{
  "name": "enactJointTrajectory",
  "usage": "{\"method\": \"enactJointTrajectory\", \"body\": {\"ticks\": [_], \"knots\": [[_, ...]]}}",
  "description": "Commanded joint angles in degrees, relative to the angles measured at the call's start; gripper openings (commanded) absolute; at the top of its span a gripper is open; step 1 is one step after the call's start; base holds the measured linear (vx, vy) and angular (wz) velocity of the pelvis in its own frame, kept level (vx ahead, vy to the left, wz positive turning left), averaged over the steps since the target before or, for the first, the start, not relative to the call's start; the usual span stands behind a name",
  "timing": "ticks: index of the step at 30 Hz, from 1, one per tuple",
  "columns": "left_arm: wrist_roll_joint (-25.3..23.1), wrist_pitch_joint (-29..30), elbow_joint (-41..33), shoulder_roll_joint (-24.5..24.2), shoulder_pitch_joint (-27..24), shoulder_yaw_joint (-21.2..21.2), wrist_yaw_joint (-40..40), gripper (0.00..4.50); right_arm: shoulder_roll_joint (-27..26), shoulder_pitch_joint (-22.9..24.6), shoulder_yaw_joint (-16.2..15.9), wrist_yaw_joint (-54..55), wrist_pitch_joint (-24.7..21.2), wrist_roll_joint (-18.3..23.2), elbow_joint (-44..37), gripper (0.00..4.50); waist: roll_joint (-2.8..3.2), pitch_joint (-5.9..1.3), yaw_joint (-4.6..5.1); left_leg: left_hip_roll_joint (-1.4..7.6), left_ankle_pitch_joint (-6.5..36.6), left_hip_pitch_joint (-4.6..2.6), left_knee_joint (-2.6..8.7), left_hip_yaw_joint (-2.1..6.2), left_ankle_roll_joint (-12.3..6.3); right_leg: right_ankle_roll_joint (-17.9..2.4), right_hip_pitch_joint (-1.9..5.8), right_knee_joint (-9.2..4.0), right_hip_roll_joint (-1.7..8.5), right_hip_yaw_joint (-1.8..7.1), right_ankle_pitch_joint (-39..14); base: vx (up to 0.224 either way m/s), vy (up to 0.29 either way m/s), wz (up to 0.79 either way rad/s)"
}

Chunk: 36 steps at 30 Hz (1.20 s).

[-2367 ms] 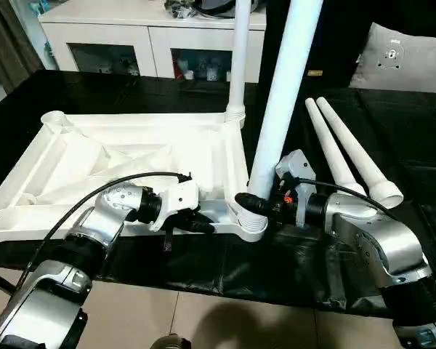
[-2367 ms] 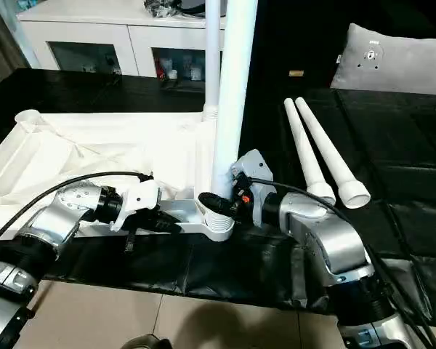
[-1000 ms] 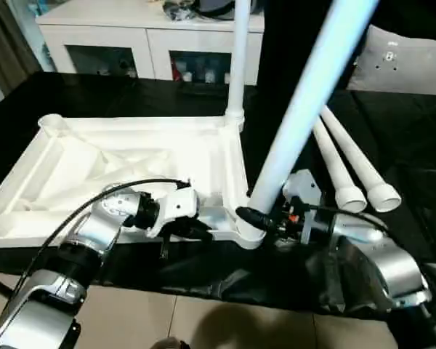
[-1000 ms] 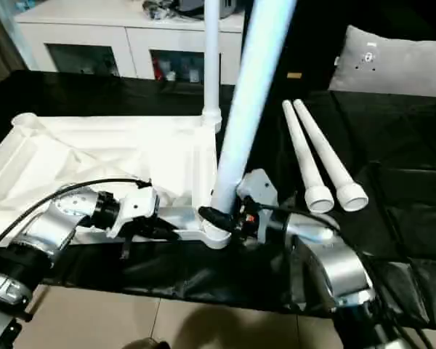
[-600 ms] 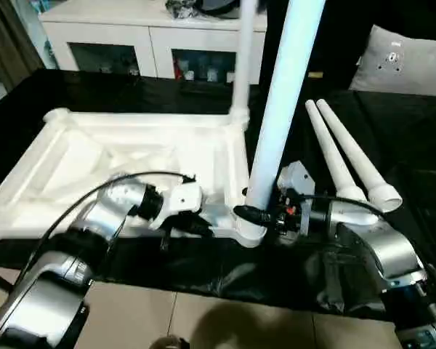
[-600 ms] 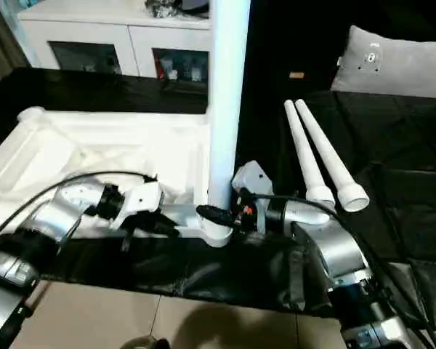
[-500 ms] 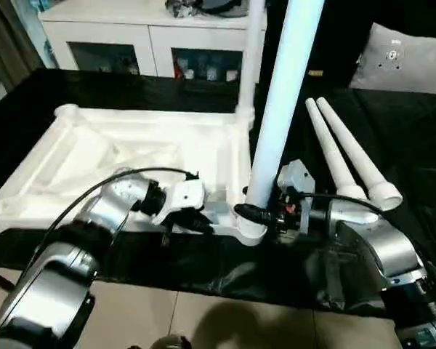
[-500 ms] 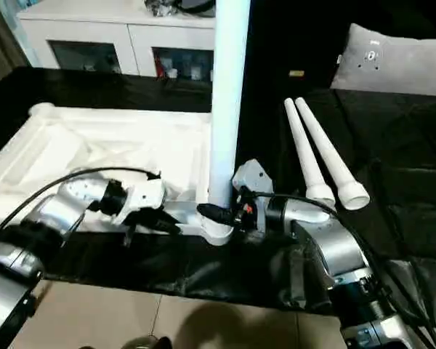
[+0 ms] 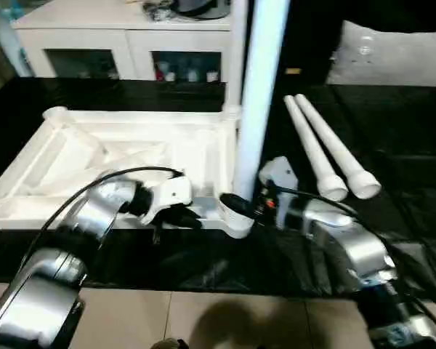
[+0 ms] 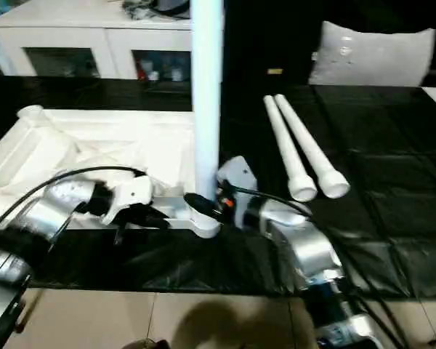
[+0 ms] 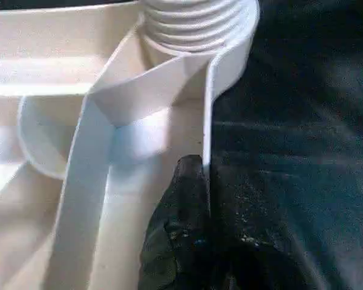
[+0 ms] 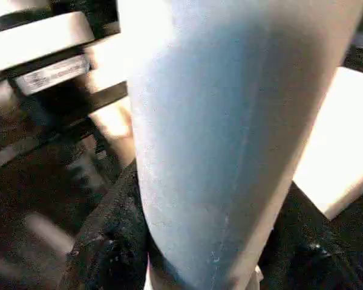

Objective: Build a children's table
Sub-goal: Rotate leg to tighten

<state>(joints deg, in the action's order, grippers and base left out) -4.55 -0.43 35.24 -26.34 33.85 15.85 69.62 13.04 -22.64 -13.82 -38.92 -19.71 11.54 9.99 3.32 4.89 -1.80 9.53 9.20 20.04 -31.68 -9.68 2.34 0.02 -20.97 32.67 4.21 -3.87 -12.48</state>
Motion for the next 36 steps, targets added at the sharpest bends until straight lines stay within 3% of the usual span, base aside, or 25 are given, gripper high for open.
{"method": "enactJointTrajectory", "body": {"ticks": [1, 2, 3, 4, 5, 6, 7, 8, 9, 10, 11, 12, 13, 14, 15, 16, 19, 21, 28, 30, 32, 34, 35, 36], "knots": [[3.5, 6.2, -8.7, 1.0, -2.1, -3.1, -4.2, 0.00, 0.4, 2.6, -0.3, 5.8, -5.9, -4.6, 10.9, 1.88, 0.93, -1.35, 0.66, 3.84, 48.8, -2.24, 6.06, 4.00, 5.58, -3.0, -0.55, -6.48, 3.89, -0.21, -40.5, -0.033, 0.048, -0.21], [3.1, 7.2, -10.5, 1.2, -3.3, -3.0, -5.0, 0.00, 0.0, 2.2, 0.0, 6.6, -5.7, -4.8, 11.5, 1.88, 2.01, -1.11, 1.15, 4.71, 54.1, -0.25, 8.66, 4.20, 6.31, -3.6, 1.87, -3.66, 2.95, -1.47, -33.2, -0.067, 0.050, -0.19], [2.5, 9.4, -14.3, 2.2, -5.6, -2.6, -6.7, 0.00, -0.7, 1.2, 0.8, 8.1, -5.5, -4.8, 12.8, 1.88, 2.29, -1.67, 0.52, 5.41, 55.4, 1.89, 10.34, 4.12, 6.50, -4.7, 4.54, 1.78, 2.82, -0.67, -24.0, -0.067, 0.050, -0.19], [2.1, 11.3, -17.3, 3.2, -7.4, -2.3, -7.9, 0.00, -1.4, 0.4, 1.5, 9.3, -5.3, -4.8, 14.0, 1.88, 1.29, -2.00, -2.36, 4.87, 55.2, 5.04, 14.54, -0.02, 6.98, -4.7, 6.06, 8.72, 0.66, 0.50, -13.0, -0.071, 0.018, -0.06], [2.1, 11.3, -17.3, 3.2, -7.4, -2.3, -7.9, 0.00, -1.4, 0.4, 1.5, 9.3, -5.3, -4.8, 14.0, 1.88, -0.30, -2.61, -2.67, 3.69, 45.9, 1.79, 11.83, -0.76, 6.72, -3.5, 3.17, 6.11, 1.85, 3.17, -25.5, 0.001, -0.085, 0.14], [1.4, 14.7, -22.3, 5.5, -9.6, -1.3, -9.7, 0.00, -2.4, -1.1, 2.6, 11.4, -5.0, -4.7, 16.1, 1.88, -2.94, -1.17, -1.22, -0.86, 18.9, -7.76, -8.89, 1.93, 3.11, -4.4, -8.95, -10.80, 10.36, 4.78, -60.4, 0.001, -0.085, 0.14], [1.2, 15.6, -23.5, 6.2, -10.1, -1.0, -10.2, 0.00, -2.6, -1.5, 2.8, 11.9, -4.9, -4.7, 16.6, 1.88, -1.97, -1.49, -0.78, -1.91, 7.4, -3.11, -8.13, 4.80, 0.16, -5.3, -4.71, -9.66, 10.11, 7.48, -61.2, 0.035, -0.087, -0.20], [0.9, 16.7, -25.1, 7.0, -10.7, -0.6, -10.8, 0.00, -2.9, -2.0, 3.1, 12.6, -4.7, -4.7, 17.4, 1.88, -2.87, -1.67, -1.18, -1.14, 4.2, 4.79, -5.32, 5.75, 2.17, -4.0, 4.21, -5.02, 9.82, 4.71, -49.2, 0.095, 0.025, -0.42], [0.4, 19.5, -28.3, 7.8, -11.3, 0.5, -12.3, 0.00, -3.4, -2.9, 3.4, 13.5, -4.1, -4.8, 18.8, 1.88, -0.71, -3.22, -2.12, 2.27, 7.0, 0.63, 0.86, 5.32, 3.78, -7.5, 1.60, -3.36, 5.78, 3.40, -26.9, 0.095, 0.025, -0.42], [0.4, 19.5, -28.3, 7.8, -11.3, 0.5, -12.3, 0.00, -3.4, -2.9, 3.4, 13.5, -4.1, -4.8, 18.8, 1.88, -1.66, -2.70, -0.86, 2.68, 11.9, -0.26, 1.69, 4.74, 2.75, -8.9, 0.08, -2.18, 3.18, 2.94, -20.8, 0.000, 0.000, 0.00], [-0.6, 22.2, -31.0, 8.7, -10.9, 2.0, -14.6, 0.00, -4.1, -4.2, 3.5, 13.4, -3.2, -4.7, 20.7, 1.88, -0.71, -3.66, -0.47, 3.65, 17.5, -1.28, 2.64, 4.44, 2.53, -12.2, 0.71, -1.32, 3.38, 3.13, -12.2, -0.060, -0.036, 0.27], [-1.0, 23.2, -31.8, 8.9, -10.8, 2.3, -15.4, 0.00, -4.3, -4.6, 3.6, 13.3, -2.9, -4.8, 21.2, 1.88, -0.47, -3.06, 0.10, 3.35, 23.9, -0.87, 3.21, 3.77, 2.62, -13.9, 0.74, -2.00, 3.70, 3.33, -14.2, -0.060, -0.036, 0.27], [-1.7, 22.9, -31.0, 8.7, -10.2, 2.0, -16.4, 0.00, -4.5, -4.7, 3.5, 12.8, -2.9, -4.8, 21.2, 1.88, -0.58, -2.67, 0.16, 3.14, 26.7, -0.69, 3.29, 3.62, 2.54, -13.2, 0.70, -2.57, 3.90, 3.26, -18.8, 0.000, 0.000, 0.00], [-3.1, 22.0, -29.6, 8.2, -9.5, 1.6, -17.6, 0.00, -4.6, -4.7, 3.3, 12.4, -2.8, -4.7, 21.1, 1.88, -0.61, -2.30, 0.16, 2.82, 33.4, -1.21, 3.30, 3.97, 3.39, -8.4, 0.02, -4.31, 4.61, 2.91, -33.8, 0.000, 0.000, 0.00], [-3.7, 21.7, -29.2, 8.0, -9.3, 1.5, -17.9, 0.00, -4.6, -4.8, 3.3, 12.3, -2.7, -4.6, 21.2, 1.88, -0.61, -2.30, 0.16, 2.82, 33.4, -1.21, 3.30, 3.97, 3.39, -8.4, 0.02, -4.31, 4.61, 2.91, -33.8, 0.000, 0.000, 0.00], [-4.4, 21.3, -28.6, 7.5, -9.2, 1.1, -18.4, 0.00, -4.7, -4.7, 3.3, 12.2, -2.6, -4.6, 21.3, 1.88, -0.74, -2.55, 0.07, 2.85, 34.0, -1.36, 3.70, 4.36, 3.35, -5.9, 0.14, -4.88, 4.79, 2.87, -35.7, 0.000, 0.000, 0.00], [-4.7, 21.3, -28.3, 6.9, -9.1, 0.8, -18.7, 0.00, -4.7, -4.7, 3.2, 12.3, -2.4, -4.6, 21.5, 1.88, -0.99, -3.03, 0.02, 2.99, 29.9, -0.86, 4.10, 4.15, 2.78, -6.6, 0.65, -4.73, 4.79, 3.07, -30.3, 0.000, 0.000, 0.00], [-5.1, 22.4, -29.1, 5.4, -9.2, 1.4, -19.6, 0.00, -4.9, -5.0, 3.2, 11.7, -1.3, -5.0, 22.6, 1.88, -0.87, -2.93, -0.18, 3.02, 25.9, -0.50, 4.18, 3.59, 2.06, -8.2, 0.58, -4.60, 4.86, 3.32, -27.4, 0.000, 0.000, 0.00], [-3.5, 21.0, -28.8, 5.1, -9.1, 1.4, -17.7, 0.00, -5.0, -5.5, 3.9, 11.1, 0.8, -4.9, 23.8, 1.88, -0.88, -3.11, -0.17, 3.14, 25.3, -0.46, 4.17, 3.49, 2.33, -9.2, 0.68, -4.35, 4.80, 3.30, -25.9, 0.000, 0.000, 0.00], [-2.8, 19.9, -28.2, 5.1, -9.0, 1.1, -17.1, 0.00, -5.2, -5.9, 4.7, 10.8, 2.5, -4.3, 24.4, 2.44, -0.82, -3.26, -0.17, 3.17, 25.0, -0.46, 4.12, 3.41, 2.37, -9.8, 0.72, -4.19, 4.79, 3.31, -24.1, 0.000, 0.000, 0.00], [-2.1, 19.0, -27.0, 5.1, -8.5, 0.8, -17.2, 0.00, -5.0, -6.2, 5.0, 9.9, 3.6, -4.1, 24.8, 2.60, -0.71, -3.37, -0.17, 3.10, 24.6, -0.46, 4.01, 3.33, 2.32, -10.4, 0.79, -4.13, 4.83, 3.33, -23.4, 0.000, 0.000, 0.00], [-1.3, 17.4, -25.2, 5.4, -7.7, 0.2, -17.2, 0.00, -4.4, -6.2, 4.9, 8.9, 4.7, -4.1, 24.6, 2.66, -0.86, -4.00, -0.51, 3.08, 21.0, -0.58, 3.64, 2.83, 1.72, -11.6, 0.95, -3.96, 4.73, 3.56, -18.2, 0.000, 0.000, 0.00], [-1.1, 17.2, -24.7, 5.5, -7.5, -0.1, -17.2, 0.00, -4.3, -6.0, 5.1, 8.4, 4.9, -3.8, 24.3, 2.75, -0.95, -4.19, -0.56, 3.11, 17.6, -0.55, 3.50, 2.60, 0.98, -13.1, 1.04, -3.24, 4.35, 3.51, -12.3, 0.000, 0.000, 0.00], [-1.0, 16.2, -24.1, 5.3, -7.2, 0.0, -16.8, 0.00, -4.0, -5.8, 5.1, 8.0, 5.7, -3.7, 23.9, 2.98, -0.87, -4.15, -0.70, 3.16, 18.1, -0.63, 3.51, 2.25, 0.48, -13.6, 0.90, -3.20, 4.23, 3.39, -12.9, 0.000, 0.000, 0.00]]}}
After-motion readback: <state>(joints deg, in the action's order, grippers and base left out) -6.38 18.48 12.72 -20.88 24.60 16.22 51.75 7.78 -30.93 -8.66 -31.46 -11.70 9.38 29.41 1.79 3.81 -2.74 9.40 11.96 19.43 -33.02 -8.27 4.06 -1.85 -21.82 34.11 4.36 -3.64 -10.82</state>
